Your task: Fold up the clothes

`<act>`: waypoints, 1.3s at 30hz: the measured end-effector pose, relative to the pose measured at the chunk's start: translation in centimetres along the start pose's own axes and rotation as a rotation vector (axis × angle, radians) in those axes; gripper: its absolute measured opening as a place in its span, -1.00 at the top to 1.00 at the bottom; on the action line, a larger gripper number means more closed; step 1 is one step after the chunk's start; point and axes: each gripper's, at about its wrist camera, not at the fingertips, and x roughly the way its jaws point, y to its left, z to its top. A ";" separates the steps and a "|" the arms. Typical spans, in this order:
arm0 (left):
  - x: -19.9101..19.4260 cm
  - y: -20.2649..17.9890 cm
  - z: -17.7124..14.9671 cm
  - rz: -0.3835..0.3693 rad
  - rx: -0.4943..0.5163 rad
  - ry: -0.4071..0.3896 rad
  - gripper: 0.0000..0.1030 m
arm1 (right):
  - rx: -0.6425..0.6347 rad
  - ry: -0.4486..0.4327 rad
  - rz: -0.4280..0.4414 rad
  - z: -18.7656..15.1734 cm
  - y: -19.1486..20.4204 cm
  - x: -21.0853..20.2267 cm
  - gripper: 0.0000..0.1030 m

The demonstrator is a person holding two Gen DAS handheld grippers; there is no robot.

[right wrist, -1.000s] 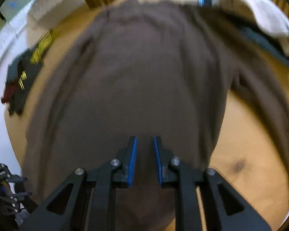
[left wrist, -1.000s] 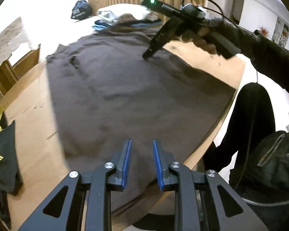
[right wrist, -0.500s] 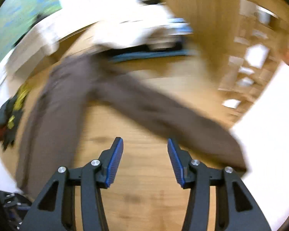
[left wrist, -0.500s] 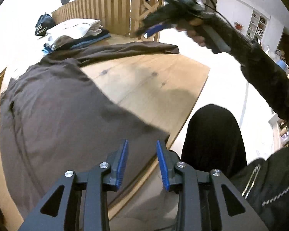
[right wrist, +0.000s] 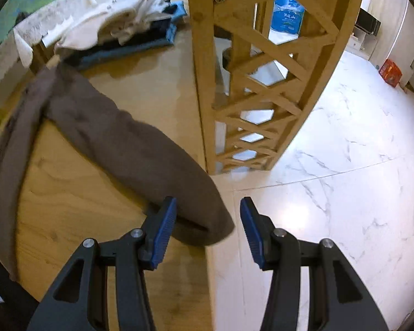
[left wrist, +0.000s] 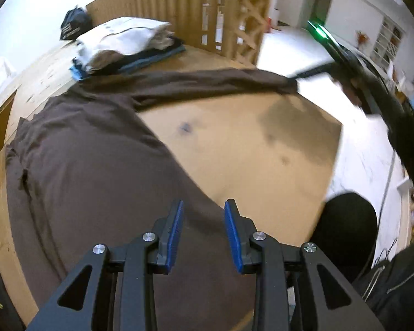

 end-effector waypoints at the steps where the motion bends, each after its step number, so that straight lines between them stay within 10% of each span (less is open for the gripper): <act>1: 0.4 1.2 1.0 0.022 -0.012 0.001 0.43 | 0.011 0.008 0.018 0.0 -0.2 0.2 0.07; 6: 3.0 6.7 7.1 0.074 -0.062 -0.019 0.43 | 0.032 0.036 0.103 0.2 -0.2 1.6 0.10; 8: 4.9 8.1 9.7 0.097 -0.055 -0.030 0.43 | 0.036 0.032 0.120 -0.1 -0.3 1.4 0.75; 11: 8.0 9.1 12.3 0.122 -0.026 -0.016 0.43 | 0.047 0.016 0.120 -0.1 -0.5 1.1 0.85; 19: 14.0 9.7 13.4 0.145 0.072 0.075 0.42 | 0.297 -0.111 0.294 4.8 -6.1 -2.8 0.85; 24: 14.5 8.6 14.2 0.157 0.150 0.056 0.42 | 0.236 -0.067 0.039 6.3 -5.7 -0.8 0.68; 39: 16.5 5.3 16.0 0.144 0.263 0.055 0.41 | 0.446 -0.032 0.315 -3.1 -11.3 7.3 0.30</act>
